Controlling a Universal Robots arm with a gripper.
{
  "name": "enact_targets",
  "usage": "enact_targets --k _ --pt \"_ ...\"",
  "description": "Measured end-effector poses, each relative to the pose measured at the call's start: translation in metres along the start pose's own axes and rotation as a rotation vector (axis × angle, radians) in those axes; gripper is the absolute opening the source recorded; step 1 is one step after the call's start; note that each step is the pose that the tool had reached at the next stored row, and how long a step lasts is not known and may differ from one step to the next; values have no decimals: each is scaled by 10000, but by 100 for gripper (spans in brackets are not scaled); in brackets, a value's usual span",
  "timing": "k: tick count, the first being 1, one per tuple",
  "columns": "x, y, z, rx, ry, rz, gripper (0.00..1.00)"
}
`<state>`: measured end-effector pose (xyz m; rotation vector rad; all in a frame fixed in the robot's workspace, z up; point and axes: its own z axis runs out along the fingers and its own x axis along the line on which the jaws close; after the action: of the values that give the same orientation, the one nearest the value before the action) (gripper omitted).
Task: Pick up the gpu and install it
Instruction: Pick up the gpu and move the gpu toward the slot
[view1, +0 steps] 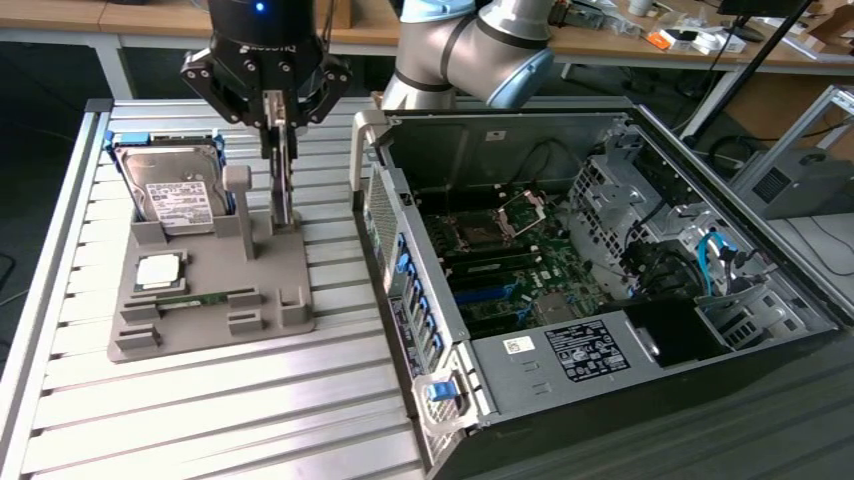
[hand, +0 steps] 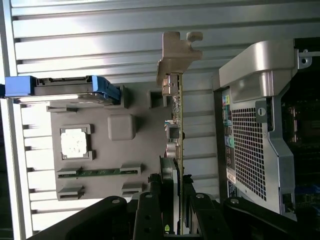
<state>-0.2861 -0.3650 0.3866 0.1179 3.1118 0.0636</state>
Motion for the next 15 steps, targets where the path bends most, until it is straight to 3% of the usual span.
enact_targets --k 15 --pt "-2 3 -75 0 0 0 27"
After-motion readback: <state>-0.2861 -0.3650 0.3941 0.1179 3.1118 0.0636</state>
